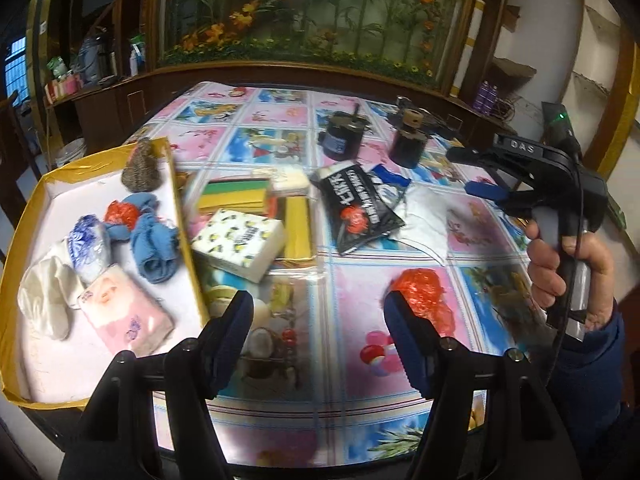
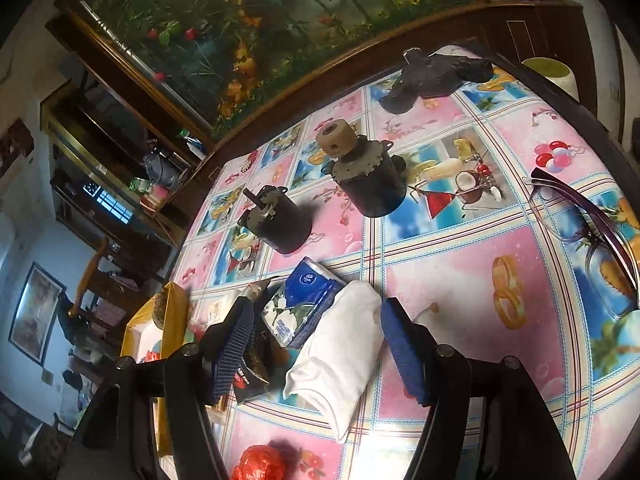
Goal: Organize soft objects
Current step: 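Grasp the white tissue with the right tool while the left tool grasps the red plastic bag, then carry the white tissue with the right tool while the left tool carries the red bag to the tray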
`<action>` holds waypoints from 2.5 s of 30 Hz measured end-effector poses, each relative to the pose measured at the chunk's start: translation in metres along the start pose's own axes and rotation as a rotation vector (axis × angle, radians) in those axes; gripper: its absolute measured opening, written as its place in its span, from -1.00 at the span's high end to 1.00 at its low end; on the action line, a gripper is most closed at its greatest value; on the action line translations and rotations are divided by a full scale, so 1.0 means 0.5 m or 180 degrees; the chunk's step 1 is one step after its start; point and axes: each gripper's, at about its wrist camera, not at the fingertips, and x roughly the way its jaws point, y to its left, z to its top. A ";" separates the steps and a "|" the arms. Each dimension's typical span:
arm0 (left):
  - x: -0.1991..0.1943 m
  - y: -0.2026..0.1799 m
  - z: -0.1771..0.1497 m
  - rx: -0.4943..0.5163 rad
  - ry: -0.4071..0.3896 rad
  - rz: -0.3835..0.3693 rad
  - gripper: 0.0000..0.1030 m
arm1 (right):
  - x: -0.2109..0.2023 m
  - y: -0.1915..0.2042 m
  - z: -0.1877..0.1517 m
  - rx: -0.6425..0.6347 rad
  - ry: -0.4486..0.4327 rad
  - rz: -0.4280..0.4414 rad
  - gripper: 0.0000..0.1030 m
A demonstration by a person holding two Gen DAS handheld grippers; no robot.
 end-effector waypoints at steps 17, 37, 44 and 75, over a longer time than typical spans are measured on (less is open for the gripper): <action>0.172 -0.144 -0.007 0.0540 0.0430 -0.0011 0.25 | 0.038 0.018 -0.020 -0.0258 0.0217 -0.0497 -0.41; 0.161 -0.057 -0.003 0.0293 0.0317 -0.0149 0.26 | 0.143 0.067 -0.075 -0.1334 0.0473 -0.1232 0.67; 0.148 -0.061 -0.004 0.0314 0.0185 -0.0116 0.26 | 0.075 0.065 -0.054 -0.1051 0.0074 -0.1055 0.76; 0.138 -0.063 -0.004 0.0301 0.0079 0.0041 0.26 | 0.056 0.138 -0.090 -0.1303 -0.0006 -0.0536 0.75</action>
